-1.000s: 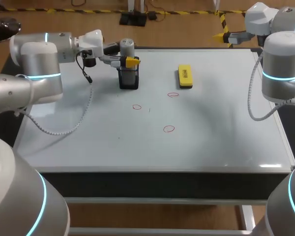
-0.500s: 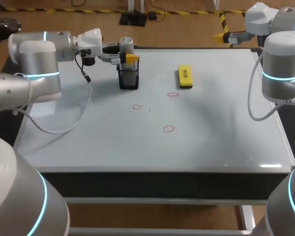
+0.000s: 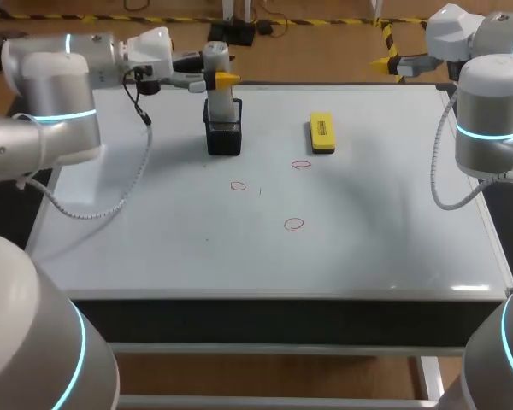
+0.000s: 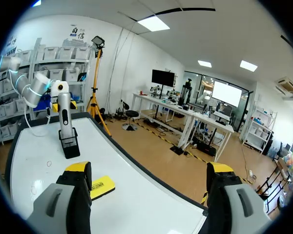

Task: Pick up the inspection probe, press it on each red-marked spot on the whiteboard one by one, put down the probe, pick up the eraser, and wipe off all the red marks.

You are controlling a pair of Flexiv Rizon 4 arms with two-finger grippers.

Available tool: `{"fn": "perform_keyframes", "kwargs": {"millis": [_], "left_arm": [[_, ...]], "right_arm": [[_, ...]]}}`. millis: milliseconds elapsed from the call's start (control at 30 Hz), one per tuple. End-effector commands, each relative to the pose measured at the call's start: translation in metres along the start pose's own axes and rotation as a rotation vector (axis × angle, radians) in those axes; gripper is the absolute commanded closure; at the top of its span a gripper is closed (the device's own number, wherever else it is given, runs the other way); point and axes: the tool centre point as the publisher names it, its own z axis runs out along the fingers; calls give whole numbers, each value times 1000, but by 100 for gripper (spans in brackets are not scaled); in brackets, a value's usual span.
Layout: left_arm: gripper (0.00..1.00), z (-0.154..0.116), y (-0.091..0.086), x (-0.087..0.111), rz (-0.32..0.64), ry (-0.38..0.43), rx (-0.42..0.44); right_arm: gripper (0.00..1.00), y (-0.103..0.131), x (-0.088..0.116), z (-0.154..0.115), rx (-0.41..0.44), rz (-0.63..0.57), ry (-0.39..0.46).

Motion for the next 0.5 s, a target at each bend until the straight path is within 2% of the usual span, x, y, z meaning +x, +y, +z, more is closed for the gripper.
{"fn": "perform_keyframes", "kwargs": {"millis": [33, 300, 500], "left_arm": [[100, -3, -23, 6, 11, -11, -27], [100, -5, -58, 12, 45, -35, -24], [100, -20, -71, 19, 72, -58, 5]], "right_arm": [[0, 0, -1, 0, 1, 0, 1], [0, 0, -1, 0, 1, 0, 1], [0, 0, -1, 0, 1, 0, 1]]}}
